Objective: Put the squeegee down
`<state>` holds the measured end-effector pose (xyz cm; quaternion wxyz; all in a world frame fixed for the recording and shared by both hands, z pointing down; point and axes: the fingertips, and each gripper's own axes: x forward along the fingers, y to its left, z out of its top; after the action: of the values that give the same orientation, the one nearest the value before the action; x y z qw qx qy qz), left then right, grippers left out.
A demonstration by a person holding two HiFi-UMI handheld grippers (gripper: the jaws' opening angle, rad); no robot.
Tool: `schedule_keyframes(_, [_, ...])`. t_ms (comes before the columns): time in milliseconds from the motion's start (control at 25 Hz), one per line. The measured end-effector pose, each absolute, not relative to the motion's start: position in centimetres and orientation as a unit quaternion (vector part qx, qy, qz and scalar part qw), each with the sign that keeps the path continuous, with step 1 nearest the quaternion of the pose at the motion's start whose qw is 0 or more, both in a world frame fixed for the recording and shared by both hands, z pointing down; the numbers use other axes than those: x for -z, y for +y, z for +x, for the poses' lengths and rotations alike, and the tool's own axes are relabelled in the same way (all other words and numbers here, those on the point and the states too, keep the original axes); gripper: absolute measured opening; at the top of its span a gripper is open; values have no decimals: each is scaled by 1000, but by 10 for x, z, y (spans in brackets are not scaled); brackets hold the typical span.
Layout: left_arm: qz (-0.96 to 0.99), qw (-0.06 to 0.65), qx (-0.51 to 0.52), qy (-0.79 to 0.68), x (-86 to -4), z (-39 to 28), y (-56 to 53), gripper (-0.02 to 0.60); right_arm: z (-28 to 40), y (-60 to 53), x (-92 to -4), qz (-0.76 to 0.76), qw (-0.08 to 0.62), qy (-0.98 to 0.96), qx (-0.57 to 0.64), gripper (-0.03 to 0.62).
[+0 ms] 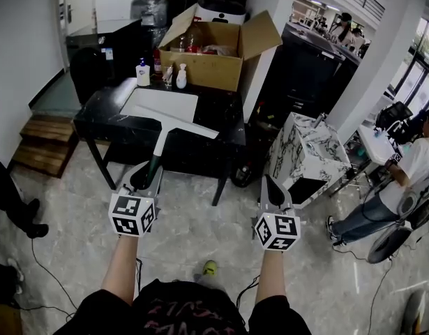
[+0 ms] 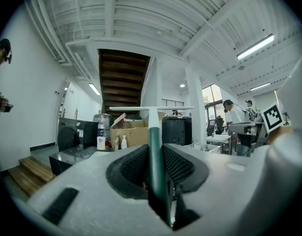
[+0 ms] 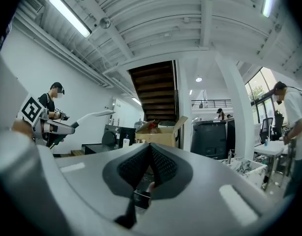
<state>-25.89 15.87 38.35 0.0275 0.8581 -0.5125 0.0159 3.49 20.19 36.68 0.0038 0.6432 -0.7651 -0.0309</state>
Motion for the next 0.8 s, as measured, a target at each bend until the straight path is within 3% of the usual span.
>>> schedule_keyframes(800, [854, 39, -47, -517, -411, -204, 34, 101, 92, 67, -397, 638, -5, -770, 1, 11])
